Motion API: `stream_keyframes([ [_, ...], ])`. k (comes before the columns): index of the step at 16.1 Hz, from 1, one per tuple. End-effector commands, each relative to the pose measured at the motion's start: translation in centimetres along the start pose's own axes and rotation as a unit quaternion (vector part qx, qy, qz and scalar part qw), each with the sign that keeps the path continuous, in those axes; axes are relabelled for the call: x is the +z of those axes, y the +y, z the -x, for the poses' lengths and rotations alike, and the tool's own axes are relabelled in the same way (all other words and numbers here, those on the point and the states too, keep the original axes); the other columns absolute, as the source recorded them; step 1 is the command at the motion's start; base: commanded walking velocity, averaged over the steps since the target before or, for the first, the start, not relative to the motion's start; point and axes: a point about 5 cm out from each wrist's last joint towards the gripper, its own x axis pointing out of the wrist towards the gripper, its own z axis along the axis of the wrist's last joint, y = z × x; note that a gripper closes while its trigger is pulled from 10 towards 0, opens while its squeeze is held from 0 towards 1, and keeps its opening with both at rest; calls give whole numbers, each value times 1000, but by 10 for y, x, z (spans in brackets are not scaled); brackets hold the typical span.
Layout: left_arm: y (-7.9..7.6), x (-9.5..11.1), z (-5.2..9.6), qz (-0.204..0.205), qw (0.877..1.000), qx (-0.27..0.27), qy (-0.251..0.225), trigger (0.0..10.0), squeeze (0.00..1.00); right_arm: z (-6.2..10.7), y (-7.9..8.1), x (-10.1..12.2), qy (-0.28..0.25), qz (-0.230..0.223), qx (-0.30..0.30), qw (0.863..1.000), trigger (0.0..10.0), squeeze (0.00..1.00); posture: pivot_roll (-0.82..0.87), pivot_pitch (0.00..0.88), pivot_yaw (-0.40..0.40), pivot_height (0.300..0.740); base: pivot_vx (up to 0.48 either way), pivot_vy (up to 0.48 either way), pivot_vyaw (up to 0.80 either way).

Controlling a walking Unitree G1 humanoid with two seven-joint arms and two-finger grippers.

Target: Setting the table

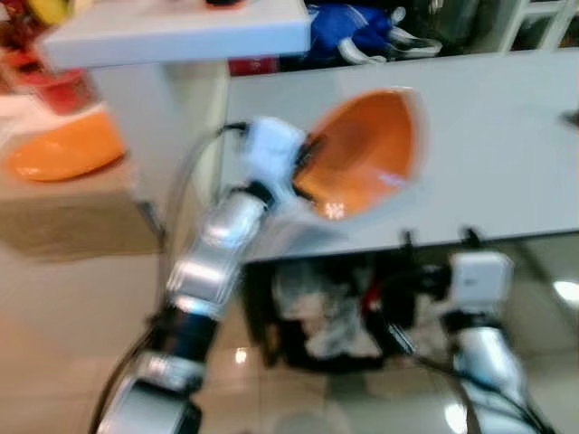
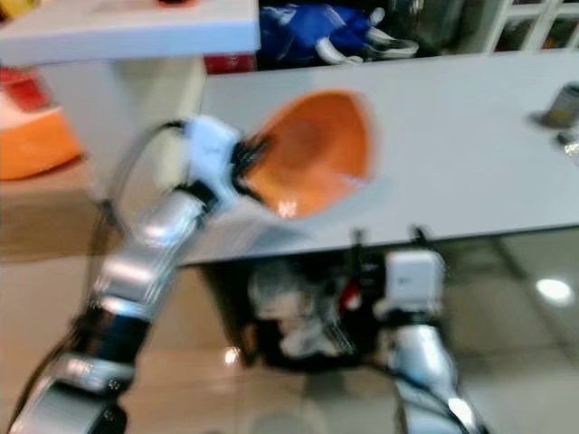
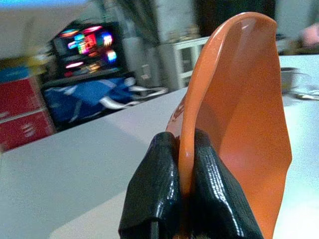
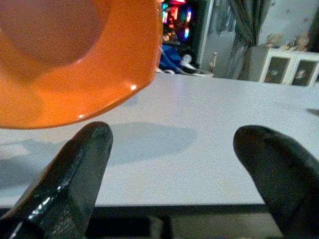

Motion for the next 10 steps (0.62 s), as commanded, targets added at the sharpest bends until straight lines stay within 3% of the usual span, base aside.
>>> stream_keyframes([
  [1,-11,12,-5,-1,999,-21,-26,0,0,1,-7,1,-2,6,-10,1000,10000,0,-162,0,76,727,311,-364,0],
  [10,-14,12,-7,4,999,-41,-31,0,0,3,-6,0,2,10,-10,1000,10000,0,-166,0,88,727,310,-363,0],
])
